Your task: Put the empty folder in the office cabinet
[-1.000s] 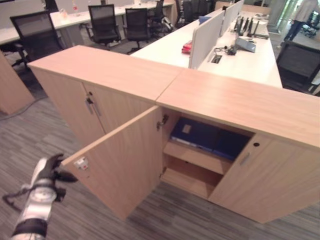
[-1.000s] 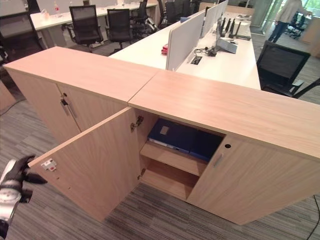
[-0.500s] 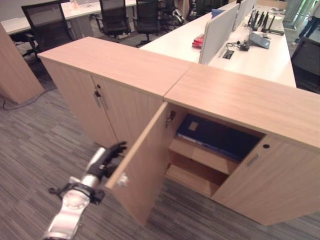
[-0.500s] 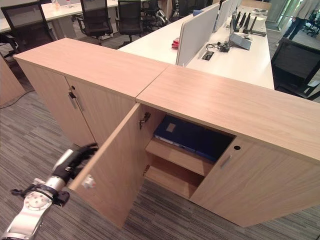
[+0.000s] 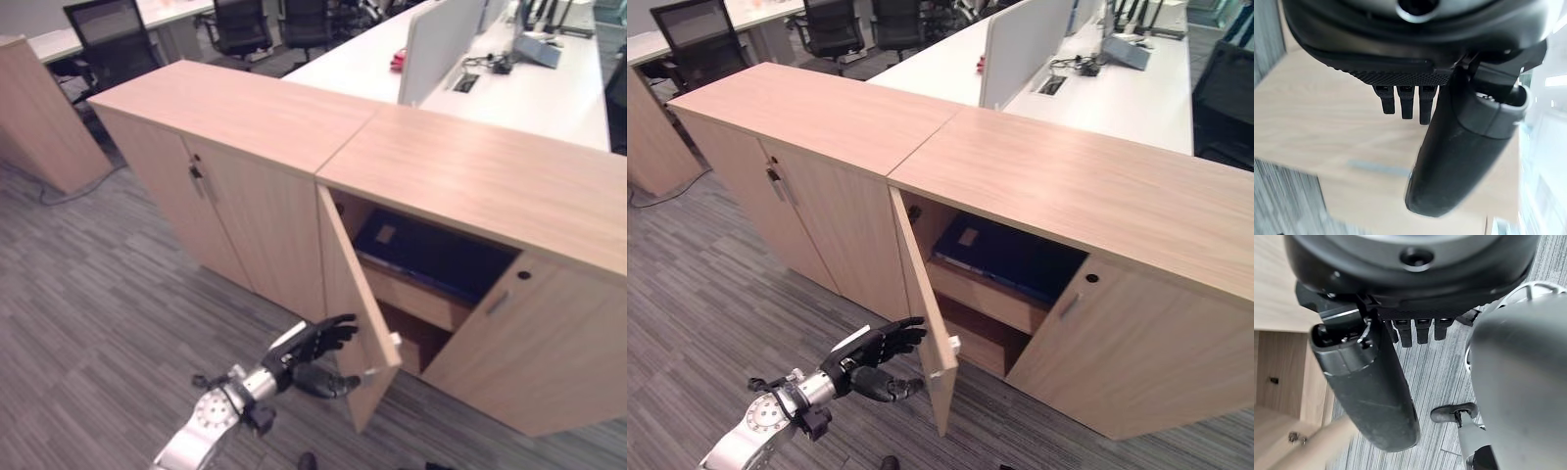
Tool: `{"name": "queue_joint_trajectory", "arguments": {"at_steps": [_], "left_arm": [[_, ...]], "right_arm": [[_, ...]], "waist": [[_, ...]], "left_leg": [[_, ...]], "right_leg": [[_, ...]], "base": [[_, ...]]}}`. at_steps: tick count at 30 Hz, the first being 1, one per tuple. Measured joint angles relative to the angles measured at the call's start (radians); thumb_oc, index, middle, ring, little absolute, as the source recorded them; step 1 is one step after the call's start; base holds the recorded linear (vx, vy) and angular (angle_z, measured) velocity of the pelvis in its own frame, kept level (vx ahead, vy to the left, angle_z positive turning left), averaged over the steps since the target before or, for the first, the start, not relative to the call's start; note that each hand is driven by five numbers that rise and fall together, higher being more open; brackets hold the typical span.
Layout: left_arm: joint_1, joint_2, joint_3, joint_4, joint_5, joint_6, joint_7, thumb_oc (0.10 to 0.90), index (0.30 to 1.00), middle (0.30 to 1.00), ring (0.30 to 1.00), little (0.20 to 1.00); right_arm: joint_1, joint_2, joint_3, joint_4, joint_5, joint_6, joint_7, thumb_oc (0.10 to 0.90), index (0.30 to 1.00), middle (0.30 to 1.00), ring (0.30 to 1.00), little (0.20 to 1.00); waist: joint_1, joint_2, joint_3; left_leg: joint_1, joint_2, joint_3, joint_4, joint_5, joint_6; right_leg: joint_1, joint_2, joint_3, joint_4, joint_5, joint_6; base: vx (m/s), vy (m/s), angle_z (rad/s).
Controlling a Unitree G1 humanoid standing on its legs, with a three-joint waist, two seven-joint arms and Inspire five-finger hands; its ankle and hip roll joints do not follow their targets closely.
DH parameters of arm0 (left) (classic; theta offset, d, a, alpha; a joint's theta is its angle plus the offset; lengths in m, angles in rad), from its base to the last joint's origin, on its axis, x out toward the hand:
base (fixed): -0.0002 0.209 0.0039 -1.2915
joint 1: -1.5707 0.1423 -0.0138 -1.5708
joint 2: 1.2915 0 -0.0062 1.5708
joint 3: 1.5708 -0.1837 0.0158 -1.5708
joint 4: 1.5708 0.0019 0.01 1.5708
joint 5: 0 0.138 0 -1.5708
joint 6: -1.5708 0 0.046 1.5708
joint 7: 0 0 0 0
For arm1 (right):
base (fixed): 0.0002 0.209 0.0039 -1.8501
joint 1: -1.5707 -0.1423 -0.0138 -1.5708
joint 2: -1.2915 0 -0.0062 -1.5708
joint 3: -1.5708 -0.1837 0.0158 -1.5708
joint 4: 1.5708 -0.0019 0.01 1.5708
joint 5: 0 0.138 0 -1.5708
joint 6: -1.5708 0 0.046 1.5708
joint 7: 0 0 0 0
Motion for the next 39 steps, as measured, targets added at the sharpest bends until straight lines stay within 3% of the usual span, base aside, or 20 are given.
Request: {"name": "queue_joint_trajectory", "arguments": {"at_steps": [1, 3, 6, 8, 10, 12, 17, 22, 26, 27, 28, 29, 30, 31, 32, 34, 35, 36, 39], "left_arm": [[-0.017, 0.006, -0.025, -0.001, -0.001, 0.000, -0.001, 0.800, 0.900, 0.900, 0.900, 0.900], [-0.062, 0.008, -0.082, 0.000, 0.001, 0.003, -0.003, 0.800, 0.900, 0.900, 0.900, 0.900], [-0.079, 0.001, -0.114, 0.005, 0.002, 0.010, -0.005, 0.800, 0.900, 0.900, 0.900, 0.900], [-0.054, -0.021, -0.123, 0.049, 0.003, 0.016, -0.018, 0.800, 0.900, 0.900, 0.900, 0.900], [-0.051, -0.050, -0.125, 0.099, 0.004, 0.020, -0.016, 0.800, 0.900, 0.900, 0.900, 0.900], [-0.063, -0.142, -0.102, 0.300, 0.019, 0.006, 0.021, 0.800, 0.900, 0.900, 0.900, 0.900], [-0.145, -0.171, -0.092, 0.581, 0.185, 0.034, 0.098, 0.800, 0.900, 0.900, 0.900, 0.900], [-0.154, -0.179, -0.054, 0.559, 0.194, 0.038, 0.116, 0.800, 0.900, 0.900, 0.900, 0.900], [-0.138, -0.178, -0.065, 0.517, 0.141, 0.037, 0.100, 0.800, 0.900, 0.900, 0.900, 0.900], [-0.127, -0.171, -0.071, 0.515, 0.124, 0.036, 0.090, 0.800, 0.900, 0.900, 0.900, 0.900], [-0.112, -0.161, -0.075, 0.499, 0.120, 0.030, 0.086, 0.800, 0.900, 0.900, 0.900, 0.900], [-0.094, -0.147, -0.100, 0.485, 0.114, 0.026, 0.081, 0.800, 0.900, 0.900, 0.900, 0.900], [-0.066, -0.148, -0.115, 0.480, 0.087, 0.024, 0.062, 0.800, 0.900, 0.900, 0.900, 0.900], [-0.039, -0.155, -0.136, 0.476, 0.076, 0.018, 0.043, 0.800, 0.900, 0.900, 0.900, 0.900], [-0.019, -0.159, -0.169, 0.476, 0.050, 0.018, 0.022, 0.800, 0.900, 0.900, 0.900, 0.900], [0.001, -0.153, -0.192, 0.475, 0.043, 0.020, -0.004, 0.800, 0.900, 0.900, 0.900, 0.900], [0.006, -0.149, -0.194, 0.475, 0.043, 0.020, -0.010, 0.800, 0.900, 0.900, 0.900, 0.900], [0.002, -0.125, -0.213, 0.474, 0.045, 0.020, -0.023, 0.800, 0.900, 0.900, 0.900, 0.900], [-0.001, -0.112, -0.194, 0.468, 0.069, 0.019, -0.020, 0.800, 0.900, 0.900, 0.900, 0.900]], "right_arm": [[0.002, 0.001, 0.004, 0.001, 0.000, 0.000, 0.000, 0.800, 0.900, 0.900, 0.900, 0.900], [0.009, 0.011, 0.035, 0.001, 0.000, 0.003, -0.001, 0.800, 0.900, 0.900, 0.900, 0.900], [0.019, 0.013, 0.057, -0.003, 0.000, -0.009, -0.010, 0.800, 0.900, 0.900, 0.900, 0.900], [0.018, 0.009, 0.049, -0.003, 0.000, -0.022, -0.017, 0.800, 0.900, 0.900, 0.900, 0.900], [0.026, -0.003, 0.051, -0.001, 0.000, -0.012, -0.018, 0.800, 0.900, 0.900, 0.900, 0.900], [0.023, -0.016, 0.066, -0.003, -0.002, 0.000, -0.017, 0.800, 0.900, 0.900, 0.900, 0.900], [0.026, -0.034, 0.079, -0.040, -0.002, 0.014, -0.019, 0.800, 0.900, 0.900, 0.900, 0.900], [0.029, -0.049, 0.078, -0.043, -0.014, 0.014, -0.018, 0.800, 0.900, 0.900, 0.900, 0.900], [0.026, -0.060, 0.077, -0.040, -0.044, 0.016, -0.018, 0.800, 0.900, 0.900, 0.900, 0.900], [0.022, -0.059, 0.076, -0.040, -0.044, 0.018, -0.019, 0.800, 0.900, 0.900, 0.900, 0.900], [0.017, -0.056, 0.072, -0.042, -0.044, 0.019, -0.019, 0.800, 0.900, 0.900, 0.900, 0.900], [0.008, -0.057, 0.084, -0.041, -0.044, 0.018, -0.020, 0.800, 0.900, 0.900, 0.900, 0.900], [0.003, -0.062, 0.093, -0.034, -0.046, 0.019, -0.024, 0.800, 0.900, 0.900, 0.900, 0.900], [-0.002, -0.075, 0.094, -0.030, -0.052, 0.023, -0.031, 0.800, 0.900, 0.900, 0.900, 0.900], [-0.007, -0.091, 0.089, -0.030, -0.052, 0.026, -0.031, 0.800, 0.900, 0.900, 0.900, 0.900], [-0.045, -0.099, 0.090, -0.003, -0.053, 0.028, -0.032, 0.800, 0.900, 0.900, 0.900, 0.900], [-0.048, -0.099, 0.090, 0.005, -0.053, 0.029, -0.032, 0.800, 0.900, 0.900, 0.900, 0.900], [-0.053, -0.100, 0.087, 0.011, -0.061, 0.028, -0.032, 0.800, 0.900, 0.900, 0.900, 0.900], [-0.047, -0.097, 0.077, 0.025, -0.061, 0.029, -0.034, 0.800, 0.900, 0.900, 0.900, 0.900]], "waist": [[0.003, -0.002, -0.001], [-0.027, -0.011, -0.005], [-0.102, -0.008, -0.020], [-0.144, 0.023, -0.034], [-0.153, 0.043, -0.047], [-0.159, 0.066, -0.071], [-0.225, 0.098, -0.092], [-0.230, 0.121, -0.090], [-0.202, 0.129, -0.083], [-0.193, 0.117, -0.073], [-0.181, 0.103, -0.060], [-0.148, 0.071, -0.046], [-0.132, 0.052, -0.043], [-0.120, 0.047, -0.037], [-0.116, 0.056, -0.023], [-0.117, 0.067, 0.006], [-0.121, 0.071, 0.010], [-0.128, 0.098, 0.009], [-0.128, 0.107, -0.001]], "left_leg": [[0.005, 0.013, 0.015, -0.006, 0.004, -0.006], [0.001, 0.038, 0.028, -0.007, 0.008, -0.016], [0.003, 0.077, 0.083, -0.007, 0.015, -0.029], [0.025, 0.117, 0.136, -0.007, 0.015, -0.045], [0.031, 0.142, 0.138, -0.007, 0.020, -0.057], [0.055, 0.168, 0.178, -0.007, 0.015, -0.072], [0.067, 0.243, 0.263, -0.005, 0.026, -0.097], [0.081, 0.275, 0.287, -0.001, 0.028, -0.098], [0.081, 0.301, 0.278, 0.066, 0.040, -0.093], [0.071, 0.302, 0.241, 0.099, 0.054, -0.097], [0.039, 0.312, 0.152, 0.180, 0.058, -0.100], [-0.010, 0.296, 0.038, 0.267, 0.050, -0.101], [-0.023, 0.243, -0.061, 0.253, -0.002, -0.129], [-0.030, 0.181, -0.129, 0.191, -0.038, -0.144], [-0.059, 0.108, -0.189, 0.165, -0.049, -0.127], [-0.064, 0.029, -0.212, 0.128, -0.053, -0.087], [-0.054, 0.023, -0.206, 0.112, -0.046, -0.073], [-0.014, 0.040, -0.155, 0.082, -0.041, -0.018], [0.044, 0.027, -0.097, 0.006, -0.010, 0.012]], "right_leg": [[-0.011, 0.009, 0.019, 0.000, 0.000, -0.002], [-0.027, 0.030, 0.044, 0.000, -0.001, -0.011], [-0.070, 0.059, 0.114, 0.000, 0.004, -0.034], [-0.087, 0.095, 0.171, -0.004, 0.006, -0.052], [-0.087, 0.116, 0.174, -0.004, -0.002, -0.065], [-0.097, 0.141, 0.216, -0.008, -0.013, -0.074], [-0.150, 0.215, 0.298, -0.008, -0.006, -0.115], [-0.152, 0.248, 0.320, -0.008, -0.011, -0.131], [-0.141, 0.270, 0.346, -0.008, -0.021, -0.151], [-0.136, 0.270, 0.349, -0.002, -0.025, -0.161], [-0.146, 0.266, 0.369, 0.025, -0.037, -0.182], [-0.140, 0.250, 0.406, 0.022, -0.035, -0.213], [-0.129, 0.234, 0.427, 0.001, -0.019, -0.219], [-0.132, 0.223, 0.440, -0.001, -0.016, -0.219], [-0.132, 0.222, 0.440, -0.006, -0.016, -0.219], [-0.120, 0.232, 0.451, -0.009, -0.013, -0.213], [-0.118, 0.238, 0.453, -0.009, -0.014, -0.211], [-0.093, 0.263, 0.457, -0.009, -0.024, -0.201], [-0.081, 0.236, 0.453, -0.009, -0.030, -0.182]], "base": [[0.00, -0.089, -0.33], [-0.02, -0.106, -0.43], [0.00, -0.133, -0.65], [0.01, -0.143, -0.73], [0.00, -0.194, -0.31], [-0.02, -0.131, -0.54], [-0.01, -0.110, -0.59], [0.01, -0.083, -0.21], [-0.03, -0.091, -0.22], [-0.03, -0.055, -0.29], [0.01, -0.016, -0.42], [0.03, -0.005, -0.54], [0.03, 0.009, -0.51], [0.01, 0.022, -0.25], [0.01, 0.055, -0.13], [0.05, 0.100, -0.25], [0.11, 0.173, -0.37], [0.10, 0.195, -0.23], [0.04, 0.116, -0.36]]}}
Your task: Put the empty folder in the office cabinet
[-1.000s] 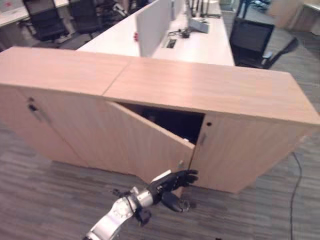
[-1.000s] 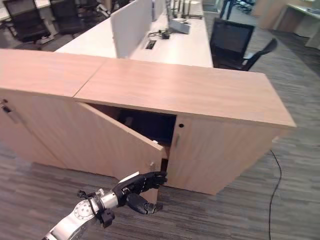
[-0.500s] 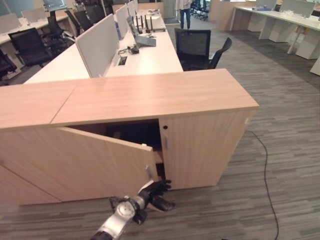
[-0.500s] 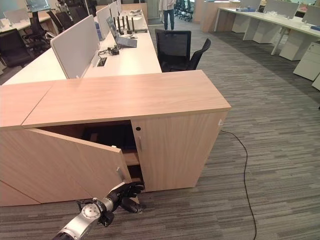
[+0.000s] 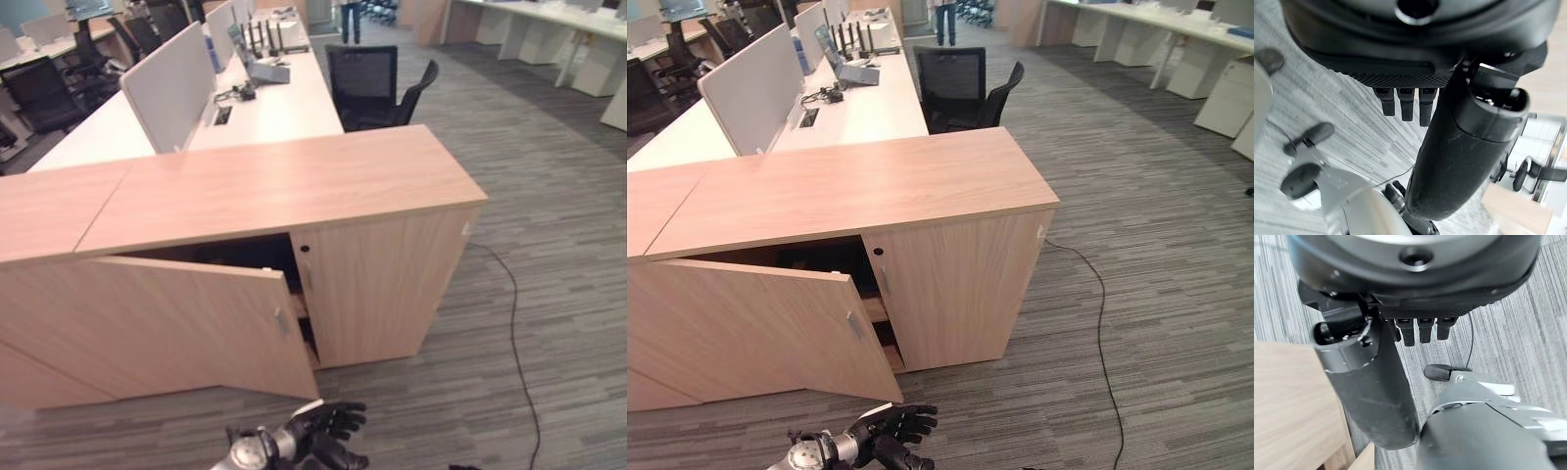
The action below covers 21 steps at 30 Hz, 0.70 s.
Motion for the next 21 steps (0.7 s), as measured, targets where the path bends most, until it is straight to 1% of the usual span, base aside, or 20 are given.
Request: {"name": "queue_joint_trajectory", "arguments": {"at_steps": [1, 2, 3, 5, 6, 7, 8, 9, 10, 11, 12, 13, 15, 16, 17, 18, 19, 20, 21], "left_arm": [[-0.001, 0.007, 0.008, -0.005, 0.019, -0.001, 0.000, 0.800, 0.900, 0.900, 0.900, 0.900], [-0.018, 0.041, 0.010, -0.015, 0.069, -0.003, -0.003, 0.800, 0.900, 0.900, 0.900, 0.900], [-0.032, 0.075, 0.010, -0.016, 0.108, -0.004, -0.003, 0.800, 0.900, 0.900, 0.900, 0.900], [-0.047, 0.107, 0.034, 0.007, 0.180, -0.015, 0.000, 0.800, 0.900, 0.900, 0.900, 0.900], [-0.065, 0.109, 0.062, 0.058, 0.222, -0.034, 0.001, 0.800, 0.900, 0.900, 0.900, 0.900], [-0.083, 0.108, 0.096, 0.107, 0.256, -0.035, 0.011, 0.800, 0.900, 0.900, 0.900, 0.900], [-0.084, 0.110, 0.140, 0.118, 0.258, -0.036, 0.039, 0.800, 0.900, 0.900, 0.900, 0.900], [-0.072, 0.110, 0.196, 0.092, 0.255, -0.052, 0.058, 0.800, 0.900, 0.900, 0.900, 0.900], [-0.058, 0.110, 0.227, 0.058, 0.249, -0.078, 0.086, 0.800, 0.900, 0.900, 0.900, 0.900], [-0.052, 0.102, 0.223, 0.053, 0.251, -0.102, 0.105, 0.800, 0.900, 0.900, 0.900, 0.900], [-0.061, 0.038, 0.193, 0.128, 0.247, -0.140, 0.121, 0.800, 0.900, 0.900, 0.900, 0.900], [-0.067, 0.000, 0.169, 0.177, 0.242, -0.139, 0.132, 0.800, 0.900, 0.900, 0.900, 0.900], [-0.036, -0.038, 0.085, 0.245, 0.201, -0.142, 0.105, 0.800, 0.900, 0.900, 0.900, 0.900], [-0.026, -0.068, 0.080, 0.289, 0.181, -0.143, 0.097, 0.800, 0.900, 0.900, 0.900, 0.900], [-0.006, -0.128, 0.091, 0.396, 0.167, -0.146, 0.094, 0.800, 0.900, 0.900, 0.900, 0.900], [0.002, -0.166, 0.102, 0.467, 0.168, -0.129, 0.097, 0.800, 0.900, 0.900, 0.900, 0.900], [0.018, -0.176, 0.094, 0.516, 0.170, -0.110, 0.090, 0.800, 0.900, 0.900, 0.900, 0.900], [0.019, -0.201, 0.156, 0.609, 0.158, -0.111, 0.081, 0.800, 0.900, 0.900, 0.900, 0.900], [-0.002, -0.205, 0.199, 0.641, 0.149, -0.104, 0.089, 0.800, 0.900, 0.900, 0.900, 0.900]], "right_arm": [[0.001, 0.000, 0.000, 0.000, 0.000, 0.000, 0.000, 0.800, 0.900, 0.900, 0.900, 0.900], [0.007, 0.003, -0.020, 0.002, 0.000, 0.000, 0.004, 0.800, 0.900, 0.900, 0.900, 0.900], [0.013, 0.001, -0.034, 0.001, -0.001, 0.000, 0.005, 0.800, 0.900, 0.900, 0.900, 0.900], [0.029, -0.002, -0.061, 0.001, -0.001, 0.000, 0.005, 0.800, 0.900, 0.900, 0.900, 0.900], [0.034, -0.003, -0.076, 0.004, -0.001, 0.000, 0.007, 0.800, 0.900, 0.900, 0.900, 0.900], [0.035, -0.004, -0.078, 0.000, -0.002, 0.001, 0.008, 0.800, 0.900, 0.900, 0.900, 0.900], [0.051, -0.004, -0.078, 0.002, -0.010, 0.003, 0.008, 0.800, 0.900, 0.900, 0.900, 0.900], [0.066, -0.004, -0.089, -0.005, -0.018, -0.001, 0.008, 0.800, 0.900, 0.900, 0.900, 0.900], [0.070, -0.003, -0.098, -0.007, -0.018, 0.000, 0.007, 0.800, 0.900, 0.900, 0.900, 0.900], [0.071, -0.003, -0.111, 0.002, -0.018, -0.002, 0.006, 0.800, 0.900, 0.900, 0.900, 0.900], [0.069, -0.002, -0.123, 0.023, -0.017, -0.002, 0.001, 0.800, 0.900, 0.900, 0.900, 0.900], [0.068, -0.002, -0.133, 0.023, -0.017, 0.000, -0.003, 0.800, 0.900, 0.900, 0.900, 0.900], [0.062, -0.006, -0.134, 0.023, -0.018, 0.005, -0.006, 0.800, 0.900, 0.900, 0.900, 0.900], [0.063, -0.011, -0.133, 0.025, -0.019, 0.006, -0.008, 0.800, 0.900, 0.900, 0.900, 0.900], [0.064, -0.016, -0.123, 0.032, -0.019, 0.012, -0.015, 0.800, 0.900, 0.900, 0.900, 0.900], [0.063, -0.018, -0.119, 0.036, -0.020, 0.013, -0.023, 0.800, 0.900, 0.900, 0.900, 0.900], [0.062, -0.019, -0.115, 0.042, -0.019, 0.014, -0.026, 0.800, 0.900, 0.900, 0.900, 0.900], [0.062, -0.018, -0.108, 0.041, -0.019, 0.016, -0.029, 0.800, 0.900, 0.900, 0.900, 0.900], [0.062, -0.022, -0.106, 0.043, -0.019, 0.018, -0.029, 0.800, 0.900, 0.900, 0.900, 0.900]], "waist": [[-0.001, 0.003, -0.001], [-0.022, 0.002, -0.003], [-0.030, 0.011, -0.011], [-0.042, 0.027, -0.024], [-0.051, 0.034, -0.034], [-0.052, 0.039, -0.049], [-0.053, 0.042, -0.059], [-0.051, 0.043, -0.062], [-0.047, 0.043, -0.063], [-0.047, 0.032, -0.060], [-0.043, 0.032, -0.079], [-0.043, 0.031, -0.090], [-0.052, 0.021, -0.098], [-0.052, 0.018, -0.100], [-0.049, 0.012, -0.103], [-0.050, 0.013, -0.109], [-0.047, 0.002, -0.110], [-0.045, 0.004, -0.119], [-0.042, 0.002, -0.119]], "left_leg": [[0.007, -0.006, 0.004, -0.014, 0.004, 0.005], [0.009, -0.024, 0.006, -0.020, 0.003, 0.014], [0.013, -0.033, 0.016, -0.020, 0.000, 0.022], [0.031, -0.046, 0.025, -0.020, -0.002, 0.036], [0.042, -0.051, 0.029, -0.021, -0.004, 0.038], [0.042, -0.052, 0.028, -0.020, -0.007, 0.040], [0.044, -0.052, 0.030, -0.020, -0.010, 0.039], [0.044, -0.050, 0.030, -0.020, -0.010, 0.039], [0.046, -0.048, 0.030, -0.020, -0.011, 0.039], [0.048, -0.048, 0.030, -0.020, -0.013, 0.035], [0.047, -0.048, 0.030, -0.021, -0.022, 0.027], [0.048, -0.048, 0.031, -0.021, -0.024, 0.025], [0.048, -0.045, 0.032, -0.021, -0.025, 0.024], [0.047, -0.045, 0.032, -0.021, -0.025, 0.024], [0.040, -0.044, 0.030, -0.021, -0.025, 0.024], [0.042, -0.043, 0.029, -0.020, -0.027, 0.027], [0.037, -0.042, 0.028, -0.021, -0.027, 0.027], [0.027, -0.039, 0.022, -0.020, -0.019, 0.022], [0.021, -0.039, 0.017, -0.020, -0.016, 0.021]], "right_leg": [[0.000, -0.008, -0.006, 0.000, 0.004, 0.018], [0.000, -0.027, -0.007, 0.000, 0.008, 0.033], [0.002, -0.039, -0.006, 0.000, 0.010, 0.050], [0.018, -0.052, -0.005, 0.000, 0.013, 0.058], [0.025, -0.057, -0.004, 0.000, 0.009, 0.063], [0.030, -0.058, -0.005, 0.000, 0.005, 0.068], [0.027, -0.058, -0.004, 0.000, 0.004, 0.070], [0.028, -0.057, -0.004, 0.000, 0.002, 0.070], [0.029, -0.054, -0.003, 0.000, 0.002, 0.070], [0.030, -0.053, -0.002, 0.000, 0.002, 0.070], [0.030, -0.053, -0.001, 0.001, -0.001, 0.071], [0.030, -0.053, 0.000, 0.000, -0.005, 0.074], [0.028, -0.051, 0.002, 0.000, -0.009, 0.078], [0.028, -0.051, 0.003, 0.000, -0.009, 0.078], [0.026, -0.051, 0.002, 0.000, -0.009, 0.077], [0.024, -0.050, 0.001, 0.000, -0.011, 0.074], [0.021, -0.048, -0.001, 0.000, -0.011, 0.074], [0.014, -0.045, -0.004, 0.000, -0.009, 0.072], [0.009, -0.044, -0.005, 0.000, -0.009, 0.070]], "base": [[0.03, 0.139, -0.22], [0.03, 0.124, -0.10], [0.02, 0.117, -0.12], [0.01, 0.116, -0.10], [0.01, 0.114, 0.03], [0.01, 0.072, -0.03], [0.01, 0.092, -0.01], [0.01, 0.078, -0.02], [0.00, 0.091, -0.01], [0.00, 0.086, -0.01], [0.00, 0.084, -0.03], [0.01, 0.067, -0.05], [0.00, 0.050, -0.06], [0.00, 0.000, 0.00], [0.00, 0.000, 0.00], [-0.03, 0.006, 0.05], [-0.03, 0.006, 0.10], [-0.03, -0.002, 0.16], [-0.02, 0.001, 0.09]]}}
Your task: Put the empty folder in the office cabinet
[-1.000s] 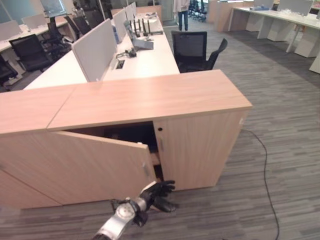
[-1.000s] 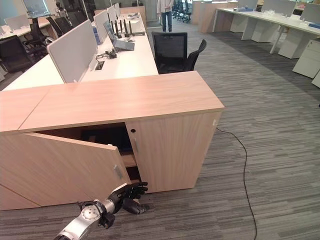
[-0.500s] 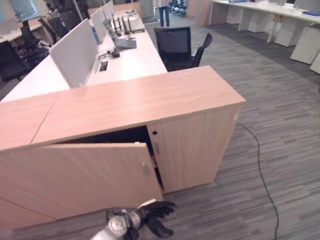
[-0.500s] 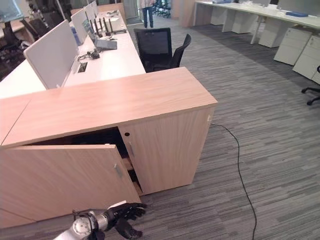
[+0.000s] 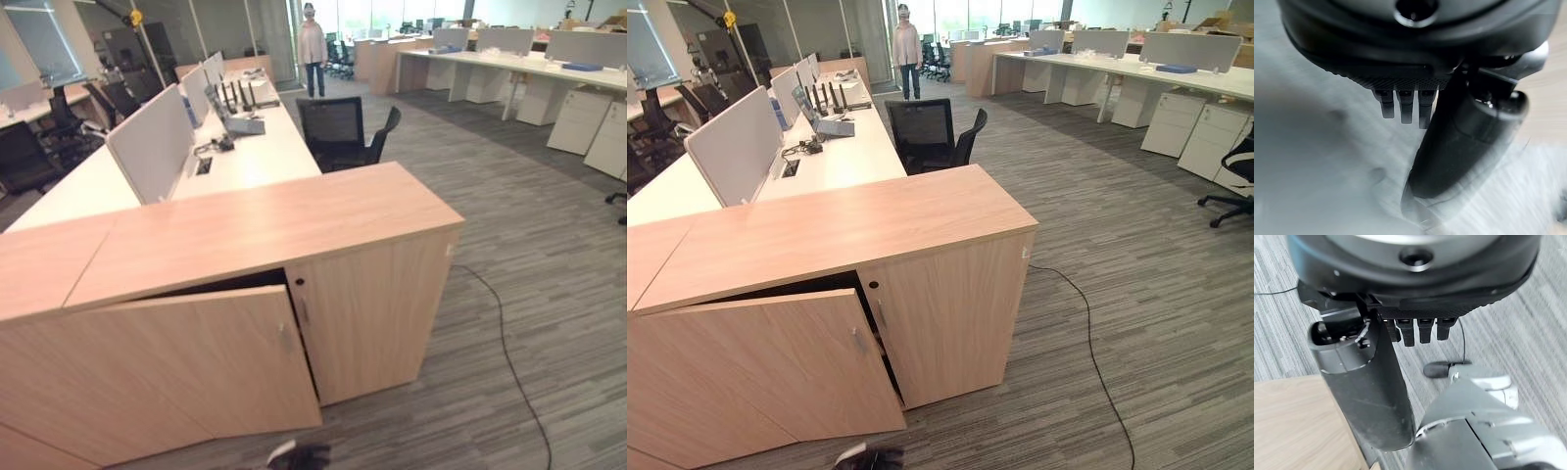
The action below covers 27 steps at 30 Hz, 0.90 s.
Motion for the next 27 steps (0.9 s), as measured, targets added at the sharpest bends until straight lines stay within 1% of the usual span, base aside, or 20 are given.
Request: {"name": "queue_joint_trajectory", "arguments": {"at_steps": [1, 2, 3, 4, 5, 7, 10, 13, 14, 16, 19, 27], "left_arm": [[0.008, 0.006, 0.014, 0.009, 0.002, -0.001, 0.028, 0.800, 0.900, 0.900, 0.900, 0.900], [-0.003, 0.006, 0.021, 0.046, 0.024, -0.016, 0.057, 0.800, 0.900, 0.900, 0.900, 0.900], [-0.012, 0.005, 0.026, 0.078, 0.031, -0.014, 0.069, 0.800, 0.900, 0.900, 0.900, 0.900], [-0.032, 0.001, 0.027, 0.144, 0.064, -0.012, 0.092, 0.800, 0.900, 0.900, 0.900, 0.900], [-0.019, 0.001, 0.030, 0.150, 0.065, -0.015, 0.096, 0.800, 0.900, 0.900, 0.900, 0.900], [-0.010, -0.004, 0.045, 0.156, 0.071, -0.041, 0.111, 0.800, 0.900, 0.900, 0.900, 0.900], [-0.002, -0.010, 0.078, 0.154, 0.071, -0.041, 0.126, 0.800, 0.900, 0.900, 0.900, 0.900], [0.013, -0.026, 0.143, 0.164, 0.067, -0.034, 0.136, 0.800, 0.900, 0.900, 0.900, 0.900], [0.007, -0.029, 0.150, 0.167, 0.062, -0.034, 0.139, 0.800, 0.900, 0.900, 0.900, 0.900], [0.002, -0.037, 0.168, 0.211, 0.060, -0.035, 0.153, 0.800, 0.900, 0.900, 0.900, 0.900], [-0.026, -0.042, 0.167, 0.256, 0.061, -0.034, 0.152, 0.800, 0.900, 0.900, 0.900, 0.900], [-0.028, -0.042, 0.159, 0.252, 0.062, -0.031, 0.153, 0.800, 0.900, 0.900, 0.900, 0.900]], "right_arm": [[0.000, -0.002, 0.001, -0.001, 0.001, 0.000, 0.000, 0.800, 0.900, 0.900, 0.900, 0.900], [0.001, -0.003, 0.002, -0.002, 0.001, -0.003, -0.002, 0.800, 0.900, 0.900, 0.900, 0.900], [0.003, -0.004, 0.003, -0.002, 0.001, -0.006, -0.002, 0.800, 0.900, 0.900, 0.900, 0.900], [0.004, -0.007, 0.022, -0.004, 0.001, -0.014, -0.003, 0.800, 0.900, 0.900, 0.900, 0.900], [0.006, -0.007, 0.026, -0.003, 0.001, -0.017, -0.002, 0.800, 0.900, 0.900, 0.900, 0.900], [0.007, -0.007, 0.041, -0.003, 0.002, -0.017, -0.003, 0.800, 0.900, 0.900, 0.900, 0.900], [0.009, -0.007, 0.041, -0.003, 0.002, -0.024, -0.002, 0.800, 0.900, 0.900, 0.900, 0.900], [0.022, -0.005, 0.040, -0.003, 0.003, -0.029, -0.003, 0.800, 0.900, 0.900, 0.900, 0.900], [0.028, -0.005, 0.040, -0.004, 0.004, -0.030, -0.003, 0.800, 0.900, 0.900, 0.900, 0.900], [0.037, -0.004, 0.041, -0.003, 0.015, -0.030, -0.004, 0.800, 0.900, 0.900, 0.900, 0.900], [0.035, -0.004, 0.052, -0.003, 0.007, -0.028, -0.004, 0.800, 0.900, 0.900, 0.900, 0.900], [0.037, -0.008, 0.070, -0.032, 0.005, -0.023, -0.004, 0.800, 0.900, 0.900, 0.900, 0.900]], "waist": [[0.011, -0.007, 0.004], [0.017, -0.004, 0.002], [0.019, -0.002, -0.001], [0.017, 0.005, -0.004], [0.020, 0.005, -0.003], [0.022, 0.004, -0.003], [0.020, 0.003, -0.003], [0.021, 0.002, -0.003], [0.020, 0.002, -0.003], [0.022, 0.003, -0.003], [0.021, 0.003, -0.003], [0.022, 0.004, -0.003]], "left_leg": [[0.000, 0.002, 0.003, 0.000, 0.000, 0.000], [0.004, 0.002, 0.004, 0.000, 0.000, 0.000], [0.002, 0.003, 0.004, 0.000, -0.002, -0.001], [0.003, 0.003, 0.003, 0.000, -0.005, 0.004], [-0.001, 0.003, 0.001, 0.000, -0.005, 0.004], [0.001, 0.003, -0.002, 0.000, -0.005, 0.004], [0.001, 0.003, -0.004, 0.000, -0.005, 0.004], [0.001, 0.004, -0.006, 0.000, -0.005, 0.003], [0.000, 0.004, -0.010, 0.000, -0.005, 0.003], [-0.002, 0.004, -0.020, 0.000, -0.001, -0.003], [0.000, 0.007, -0.019, 0.000, -0.001, -0.005], [0.002, 0.011, -0.021, 0.000, -0.001, -0.006]], "right_leg": [[-0.001, 0.002, 0.000, 0.000, 0.002, -0.001], [0.001, 0.002, -0.001, 0.000, 0.002, -0.002], [0.002, 0.003, -0.001, 0.000, 0.001, -0.002], [0.001, 0.002, -0.002, 0.000, 0.000, -0.003], [0.002, 0.003, -0.004, 0.000, 0.000, -0.003], [0.003, 0.003, -0.008, 0.000, 0.000, -0.004], [0.003, 0.004, -0.009, 0.000, -0.003, -0.007], [0.004, 0.005, -0.011, 0.000, -0.004, -0.006], [0.005, 0.005, -0.013, 0.000, -0.005, -0.006], [0.007, 0.006, -0.026, 0.000, -0.009, -0.007], [0.010, 0.009, -0.026, 0.000, -0.010, -0.008], [0.012, 0.013, -0.026, 0.000, -0.014, -0.011]], "base": [[-0.04, 0.006, 0.00], [-0.01, 0.005, -0.08], [0.00, 0.000, 0.00], [0.00, 0.000, 0.00], [-0.01, 0.011, 0.05], [-0.01, 0.012, 0.05], [0.00, 0.000, 0.00], [0.00, 0.001, 0.01], [-0.01, 0.003, 0.13], [0.00, 0.004, 0.14], [0.00, 0.000, 0.00], [0.00, 0.000, 0.00]]}}
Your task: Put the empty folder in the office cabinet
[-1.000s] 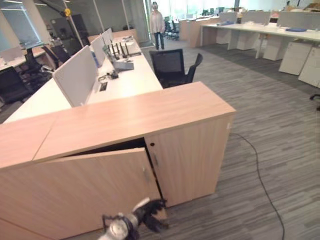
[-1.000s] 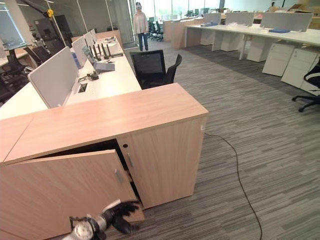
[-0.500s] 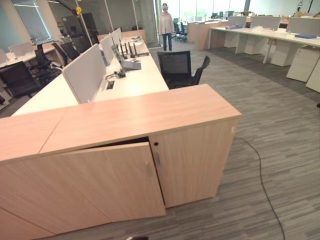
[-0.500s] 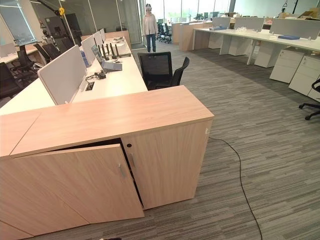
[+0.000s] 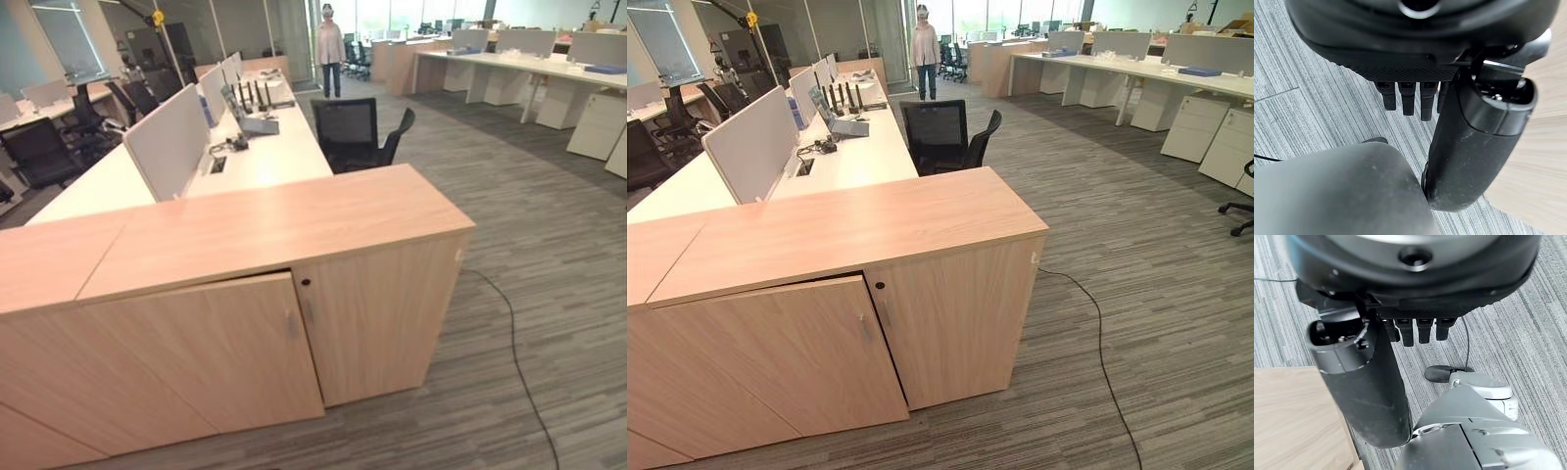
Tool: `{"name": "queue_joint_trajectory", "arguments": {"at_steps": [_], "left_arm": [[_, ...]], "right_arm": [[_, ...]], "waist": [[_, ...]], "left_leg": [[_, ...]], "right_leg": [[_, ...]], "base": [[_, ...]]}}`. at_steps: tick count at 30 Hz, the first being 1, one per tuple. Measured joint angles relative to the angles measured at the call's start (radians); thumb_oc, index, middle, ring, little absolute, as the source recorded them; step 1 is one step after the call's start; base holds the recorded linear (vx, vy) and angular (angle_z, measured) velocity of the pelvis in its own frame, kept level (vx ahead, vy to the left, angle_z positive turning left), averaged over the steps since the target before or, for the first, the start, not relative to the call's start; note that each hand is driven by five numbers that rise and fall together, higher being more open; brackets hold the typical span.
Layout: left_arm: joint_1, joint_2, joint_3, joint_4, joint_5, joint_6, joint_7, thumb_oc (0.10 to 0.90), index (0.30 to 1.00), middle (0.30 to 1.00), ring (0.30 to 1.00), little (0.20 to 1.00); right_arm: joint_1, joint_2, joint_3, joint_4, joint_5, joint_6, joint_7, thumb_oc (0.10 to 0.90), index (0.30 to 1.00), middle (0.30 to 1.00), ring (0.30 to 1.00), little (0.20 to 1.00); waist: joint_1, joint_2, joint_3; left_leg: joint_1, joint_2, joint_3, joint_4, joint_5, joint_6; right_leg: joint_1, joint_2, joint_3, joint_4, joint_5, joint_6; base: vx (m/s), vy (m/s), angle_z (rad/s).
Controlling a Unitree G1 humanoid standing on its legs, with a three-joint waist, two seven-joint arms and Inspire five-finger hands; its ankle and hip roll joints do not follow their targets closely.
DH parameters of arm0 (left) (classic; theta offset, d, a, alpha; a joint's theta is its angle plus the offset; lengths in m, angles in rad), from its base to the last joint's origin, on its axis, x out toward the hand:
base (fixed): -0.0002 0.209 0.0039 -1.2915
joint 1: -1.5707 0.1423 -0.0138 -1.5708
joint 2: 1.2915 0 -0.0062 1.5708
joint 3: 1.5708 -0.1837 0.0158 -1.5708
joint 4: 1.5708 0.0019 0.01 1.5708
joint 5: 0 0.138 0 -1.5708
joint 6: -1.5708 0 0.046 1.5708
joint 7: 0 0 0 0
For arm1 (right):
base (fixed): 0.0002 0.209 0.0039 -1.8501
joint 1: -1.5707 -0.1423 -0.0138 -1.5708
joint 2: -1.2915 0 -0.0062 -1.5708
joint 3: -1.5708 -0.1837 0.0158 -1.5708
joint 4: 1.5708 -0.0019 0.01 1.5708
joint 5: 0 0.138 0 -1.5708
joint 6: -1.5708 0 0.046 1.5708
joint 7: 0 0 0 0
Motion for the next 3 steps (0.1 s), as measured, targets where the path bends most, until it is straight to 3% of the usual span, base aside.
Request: {"name": "queue_joint_trajectory", "arguments": {"at_steps": [3], "left_arm": [[-0.001, 0.003, -0.027, -0.011, 0.006, 0.000, 0.012, 0.800, 0.900, 0.900, 0.900, 0.900]], "right_arm": [[0.000, -0.001, 0.000, 0.000, -0.004, 0.000, 0.000, 0.800, 0.900, 0.900, 0.900, 0.900]], "waist": [[-0.001, 0.001, 0.001]], "left_leg": [[0.000, 0.001, -0.001, 0.000, 0.000, -0.001]], "right_leg": [[0.000, 0.001, -0.002, 0.000, -0.001, 0.000]], "base": [[0.00, 0.000, 0.00]]}}
